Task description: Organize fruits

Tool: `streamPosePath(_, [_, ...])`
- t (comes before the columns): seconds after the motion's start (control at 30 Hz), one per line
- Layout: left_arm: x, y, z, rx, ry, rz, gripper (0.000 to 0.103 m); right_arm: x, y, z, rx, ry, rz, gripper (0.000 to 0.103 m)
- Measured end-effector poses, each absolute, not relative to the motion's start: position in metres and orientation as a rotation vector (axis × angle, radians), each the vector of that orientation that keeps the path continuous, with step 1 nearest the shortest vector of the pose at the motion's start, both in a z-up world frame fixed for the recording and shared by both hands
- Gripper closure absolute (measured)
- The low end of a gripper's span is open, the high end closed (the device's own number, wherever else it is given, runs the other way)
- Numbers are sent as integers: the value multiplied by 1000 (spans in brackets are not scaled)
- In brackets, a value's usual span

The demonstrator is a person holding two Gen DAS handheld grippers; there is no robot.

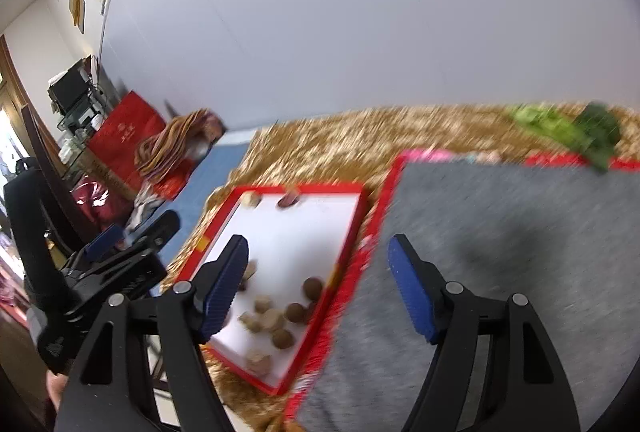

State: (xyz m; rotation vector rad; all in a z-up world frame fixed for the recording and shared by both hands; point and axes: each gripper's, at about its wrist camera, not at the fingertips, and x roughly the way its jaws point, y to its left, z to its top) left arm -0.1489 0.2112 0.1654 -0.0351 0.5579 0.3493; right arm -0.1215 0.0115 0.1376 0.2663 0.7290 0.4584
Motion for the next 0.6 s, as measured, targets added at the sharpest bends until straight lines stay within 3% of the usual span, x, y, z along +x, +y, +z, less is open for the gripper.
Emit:
streamPosePath(0.23, [-150,212,167,-37,567,409,0,-151,7,168,77,559,405,10])
streamPosePath(0.6, [-155,219,168,-13,536,437,0,-179,35,179,-43,457,467,6])
